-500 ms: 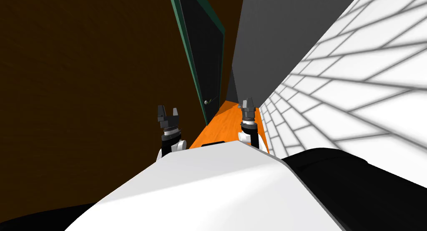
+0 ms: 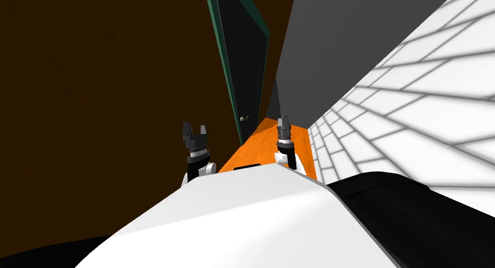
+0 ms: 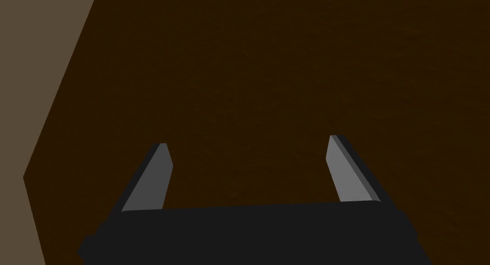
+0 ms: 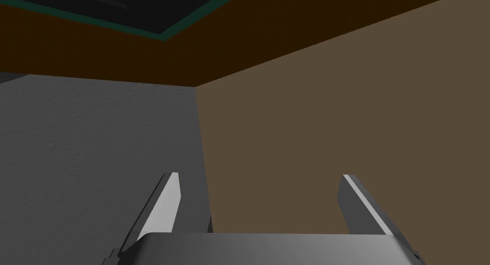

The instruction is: Pull the door open

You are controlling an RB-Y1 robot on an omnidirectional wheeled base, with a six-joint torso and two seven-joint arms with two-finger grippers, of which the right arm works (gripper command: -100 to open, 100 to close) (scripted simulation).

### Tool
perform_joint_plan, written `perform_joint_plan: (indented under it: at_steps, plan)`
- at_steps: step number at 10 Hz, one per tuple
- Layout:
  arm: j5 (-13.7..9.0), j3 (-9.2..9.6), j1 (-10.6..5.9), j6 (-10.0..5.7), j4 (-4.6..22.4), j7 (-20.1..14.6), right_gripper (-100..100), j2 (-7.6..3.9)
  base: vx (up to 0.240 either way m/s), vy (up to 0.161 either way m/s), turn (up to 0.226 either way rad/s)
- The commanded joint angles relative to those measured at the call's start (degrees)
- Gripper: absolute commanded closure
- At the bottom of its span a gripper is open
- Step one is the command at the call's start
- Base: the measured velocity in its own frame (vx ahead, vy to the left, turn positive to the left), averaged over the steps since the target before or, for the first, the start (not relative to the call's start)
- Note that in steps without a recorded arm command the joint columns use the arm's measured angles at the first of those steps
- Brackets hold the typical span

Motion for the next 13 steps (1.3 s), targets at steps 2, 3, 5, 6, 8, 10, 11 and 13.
perform_joint_plan:
  at_steps: [2,3,5,6,8,10,11,13]
  plan:
    - [-0.3,0.31,-1.71,-0.52,4.2,-0.7,-100,-0.63,0.049,-0.065,0.177]
    - [-0.5,0.40,-2.59,-0.64,5.9,-1.0,-100,-0.95,0.055,-0.075,0.227]
    - [-0.7,0.50,-3.51,-0.76,8.2,-1.4,-100,-1.28,0.043,-0.058,0.076]
    - [-0.9,0.59,-4.43,-0.89,9.9,-1.7,-100,-1.61,0.051,-0.077,0.183]
    - [-1.1,0.70,-5.47,-1.03,12.5,-2.1,-100,-1.97,0.048,-0.071,0.150]
    - [-1.6,0.92,-7.61,-1.32,16.4,-2.9,-100,-2.70,0.043,-0.064,0.166]
    - [-1.8,1.04,-8.75,-1.47,18.5,-3.4,-100,-3.08,0.069,-0.109,0.218]
    - [-2.0,1.17,-9.94,-1.63,21.4,-3.8,-100,-3.47,0.043,-0.071,0.088]
